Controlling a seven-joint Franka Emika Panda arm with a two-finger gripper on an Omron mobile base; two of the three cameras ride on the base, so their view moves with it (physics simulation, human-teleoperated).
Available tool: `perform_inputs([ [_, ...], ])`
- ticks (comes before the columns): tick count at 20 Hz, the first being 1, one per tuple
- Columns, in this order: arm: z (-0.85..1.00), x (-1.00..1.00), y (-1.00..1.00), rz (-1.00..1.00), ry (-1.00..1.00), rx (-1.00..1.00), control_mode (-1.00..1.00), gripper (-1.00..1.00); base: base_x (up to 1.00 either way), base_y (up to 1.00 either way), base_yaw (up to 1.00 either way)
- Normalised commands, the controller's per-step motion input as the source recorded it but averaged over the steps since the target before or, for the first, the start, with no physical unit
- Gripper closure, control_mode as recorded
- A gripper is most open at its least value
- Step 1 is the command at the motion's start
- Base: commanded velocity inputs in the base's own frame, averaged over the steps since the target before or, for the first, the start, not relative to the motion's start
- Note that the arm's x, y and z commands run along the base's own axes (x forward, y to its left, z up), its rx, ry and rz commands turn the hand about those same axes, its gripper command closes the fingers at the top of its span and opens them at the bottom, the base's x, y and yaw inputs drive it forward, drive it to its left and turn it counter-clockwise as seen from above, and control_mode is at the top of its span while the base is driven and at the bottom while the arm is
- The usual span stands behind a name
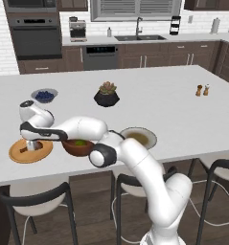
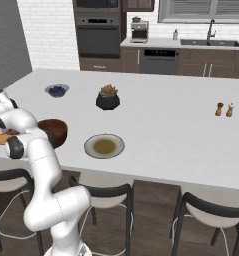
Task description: Pick the chicken drumstick and lime from their plates and place them in the bowl. Then put the bowl in the fridge.
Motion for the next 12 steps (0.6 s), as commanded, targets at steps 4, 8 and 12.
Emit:
perform_inputs([
  [4,-0.22,0.07,0.00,0.02,0.14,0.00,-1.00,-1.00,0.00,0.00,0.00],
  [8,-0.05,0.07,0.00,0.02,0.07,0.00,-1.00,-1.00,0.00,0.00,0.00],
  [12,-0.01,0.14,0.05,0.00,0.06,0.00,-1.00,-1.00,0.00,0.00,0.00],
])
